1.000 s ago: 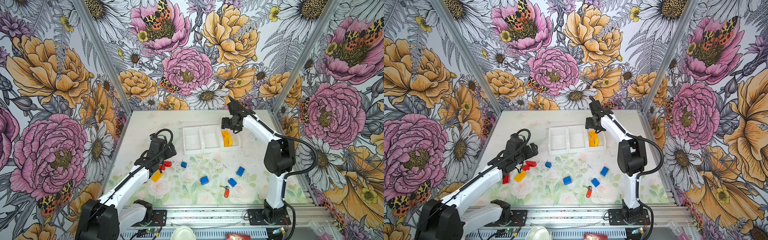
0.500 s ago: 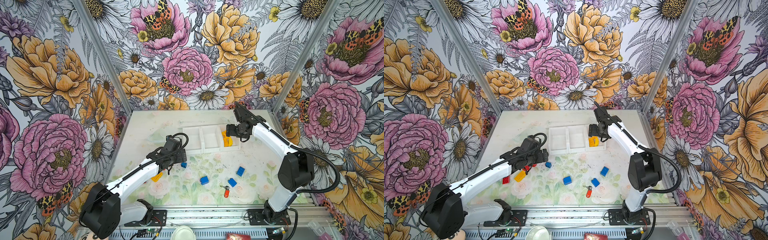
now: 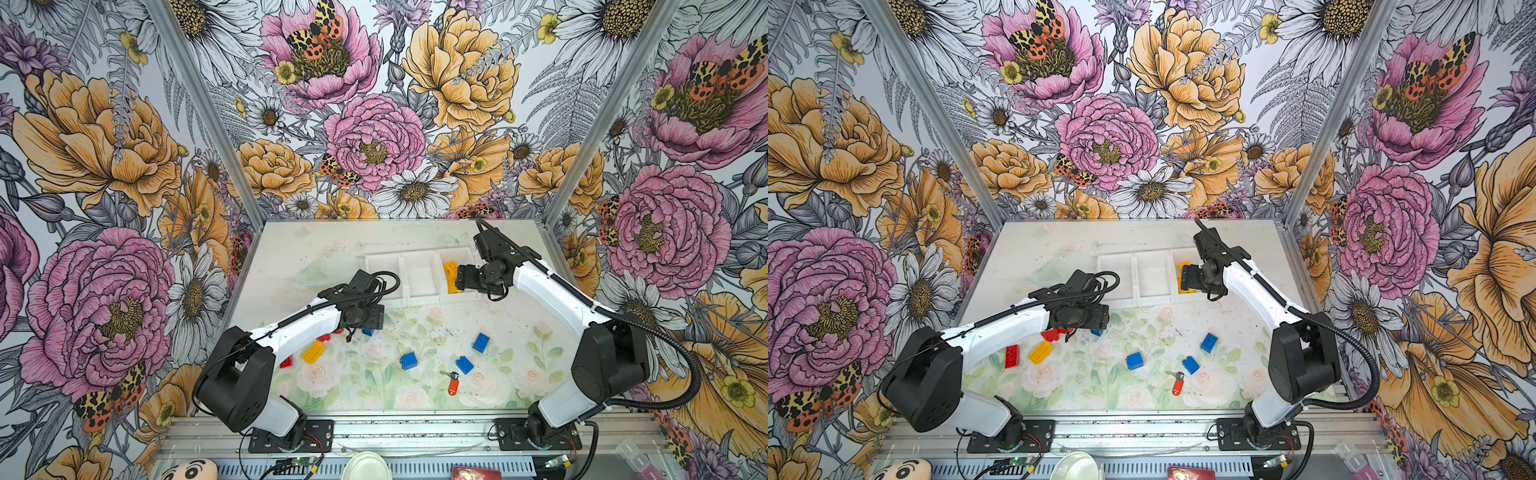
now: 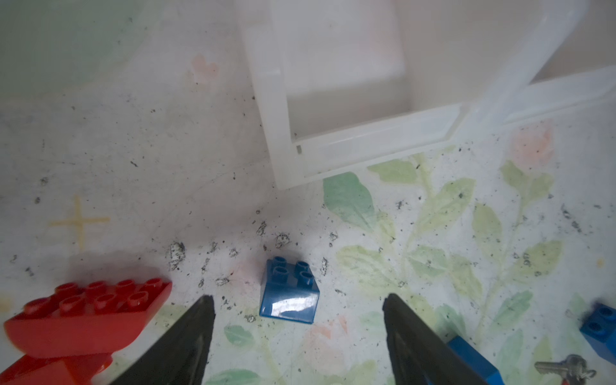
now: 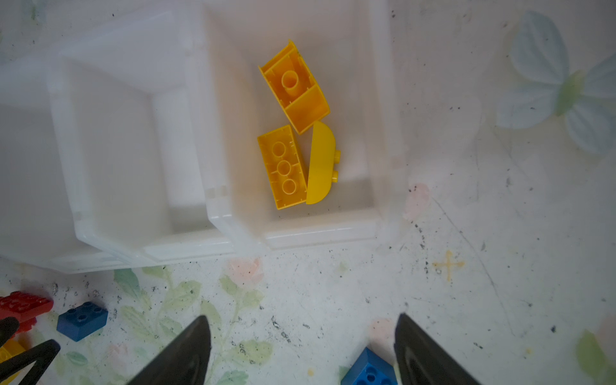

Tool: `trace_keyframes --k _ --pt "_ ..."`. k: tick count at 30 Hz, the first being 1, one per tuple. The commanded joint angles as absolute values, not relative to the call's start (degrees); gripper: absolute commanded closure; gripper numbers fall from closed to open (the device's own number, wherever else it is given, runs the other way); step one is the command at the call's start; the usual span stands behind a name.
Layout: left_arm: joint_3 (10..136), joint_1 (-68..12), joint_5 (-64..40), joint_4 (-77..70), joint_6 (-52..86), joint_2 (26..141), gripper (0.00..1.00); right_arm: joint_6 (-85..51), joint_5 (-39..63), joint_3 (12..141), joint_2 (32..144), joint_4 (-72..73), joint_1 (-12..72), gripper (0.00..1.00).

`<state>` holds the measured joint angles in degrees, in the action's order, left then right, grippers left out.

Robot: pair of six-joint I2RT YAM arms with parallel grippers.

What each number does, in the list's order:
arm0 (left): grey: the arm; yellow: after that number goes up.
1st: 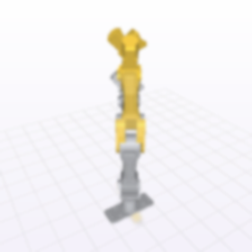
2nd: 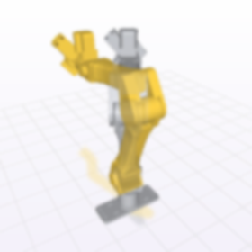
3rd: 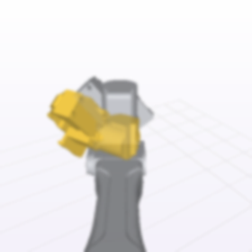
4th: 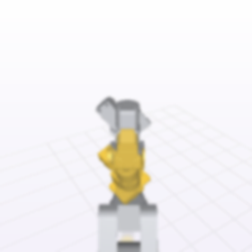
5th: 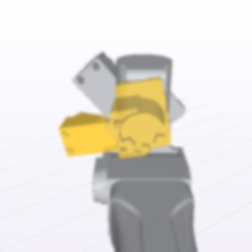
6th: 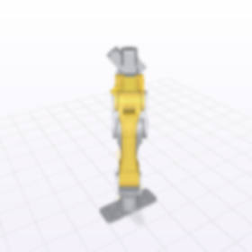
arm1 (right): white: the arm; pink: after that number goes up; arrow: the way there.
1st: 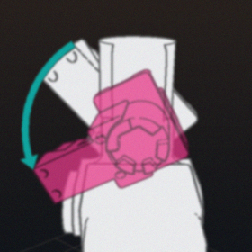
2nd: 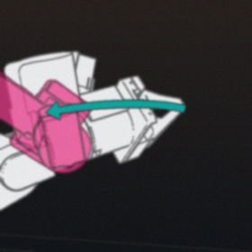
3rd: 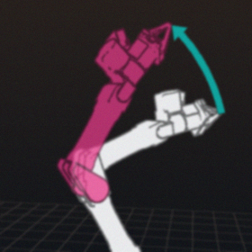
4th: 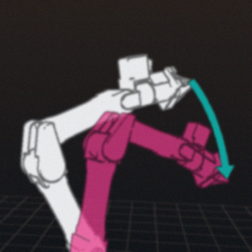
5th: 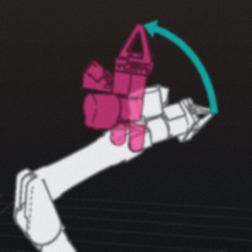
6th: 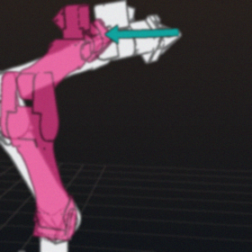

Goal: Sort the legos into containers by color
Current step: Pick up the lego from the center of the table.

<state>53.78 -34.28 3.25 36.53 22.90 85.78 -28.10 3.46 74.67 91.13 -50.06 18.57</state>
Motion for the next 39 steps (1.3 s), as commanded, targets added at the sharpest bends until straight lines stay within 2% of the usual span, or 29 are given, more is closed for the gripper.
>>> trace_keyframes --k 1,18,39 --pt "55.62 -34.98 1.48 37.44 20.62 87.21 0.21 -29.51 4.31 73.47 88.38 -49.75 18.59 0.13" --pt "56.74 -35.36 2.09 37.44 20.38 93.04 0.32 -30.16 4.75 71.11 86.39 -49.75 17.33 0.12" --pt "55.99 -35.6 3.59 37.44 21.29 94.48 0.61 -30.91 5.17 69.7 84.9 -49.76 16.35 0.12"
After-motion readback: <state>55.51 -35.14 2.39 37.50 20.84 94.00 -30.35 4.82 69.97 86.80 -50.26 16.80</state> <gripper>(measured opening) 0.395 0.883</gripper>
